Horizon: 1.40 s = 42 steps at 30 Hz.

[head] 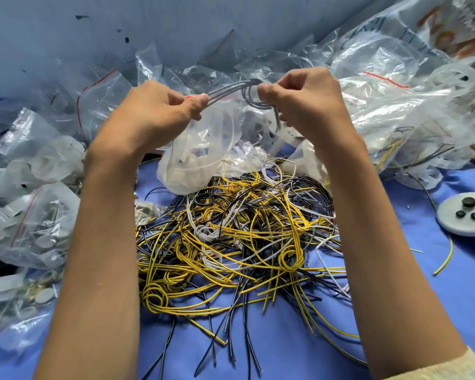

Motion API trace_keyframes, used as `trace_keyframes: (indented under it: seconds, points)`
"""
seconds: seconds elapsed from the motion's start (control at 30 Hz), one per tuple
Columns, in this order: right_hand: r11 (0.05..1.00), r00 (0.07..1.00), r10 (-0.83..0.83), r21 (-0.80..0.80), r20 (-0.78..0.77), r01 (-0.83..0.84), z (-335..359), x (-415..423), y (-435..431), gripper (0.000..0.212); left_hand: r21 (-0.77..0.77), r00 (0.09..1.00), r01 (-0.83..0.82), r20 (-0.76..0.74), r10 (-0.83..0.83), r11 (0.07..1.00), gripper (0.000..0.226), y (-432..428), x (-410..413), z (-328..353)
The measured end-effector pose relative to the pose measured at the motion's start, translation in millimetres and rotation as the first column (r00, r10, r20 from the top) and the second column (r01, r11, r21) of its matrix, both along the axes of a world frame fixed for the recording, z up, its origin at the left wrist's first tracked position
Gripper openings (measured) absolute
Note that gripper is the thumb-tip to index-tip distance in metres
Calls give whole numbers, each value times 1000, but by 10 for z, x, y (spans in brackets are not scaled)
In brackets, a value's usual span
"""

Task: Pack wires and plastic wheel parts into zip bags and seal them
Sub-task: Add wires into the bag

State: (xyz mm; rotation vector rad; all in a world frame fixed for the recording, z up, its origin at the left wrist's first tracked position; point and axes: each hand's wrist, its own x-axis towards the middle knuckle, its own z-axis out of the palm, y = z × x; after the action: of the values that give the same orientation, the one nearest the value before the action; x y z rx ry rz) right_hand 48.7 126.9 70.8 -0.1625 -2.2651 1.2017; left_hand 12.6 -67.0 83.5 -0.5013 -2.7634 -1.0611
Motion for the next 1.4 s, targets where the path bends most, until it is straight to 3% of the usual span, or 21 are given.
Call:
trace_keyframes:
  seconds: [0.13,0.23,0.33,0.43,0.5,0.57,0.73,0.93,1.07,1.13,1.23,1.4]
  points:
    - [996,997,-77,44,9,77,26,21,9,26,-31,1000,2,-19,-2,1000,37,-4,-1,-1]
    - [994,997,-67,84,29,65,43,32,-50,26,-81,997,-14,-77,7,997,19,-5,12,4]
    - [990,999,-9,142,47,3,12,11,-210,28,-151,992,17,-123,-36,988,33,20,67,31]
    - [973,979,144,162,142,-167,-14,-9,-385,22,-194,991,52,-114,-76,980,39,98,111,45]
    - [916,914,279,205,294,-346,-40,3,-442,20,-205,990,49,-123,-75,978,36,125,119,44]
    - [850,868,296,304,399,-430,-78,17,-452,21,-189,987,29,-151,-58,982,37,112,106,36]
    - [893,942,163,362,294,-268,-114,9,-436,21,-164,983,12,-176,-41,986,38,83,120,39]
    - [949,921,269,86,283,-304,-129,-29,-533,25,-167,987,4,-156,-31,986,37,84,97,47]
    - [900,928,204,314,312,-304,-187,-37,-615,23,-170,985,19,-165,-48,985,39,96,108,40]
    - [902,934,194,320,299,-290,-210,-43,-618,24,-162,984,20,-174,-48,987,40,90,112,44]
    - [947,938,238,152,253,-282,-189,-47,-577,33,-161,985,25,-165,-52,987,40,79,92,45]
    - [960,952,275,-86,137,-265,-177,-105,-537,21,-155,984,37,-167,-63,987,39,66,62,42]
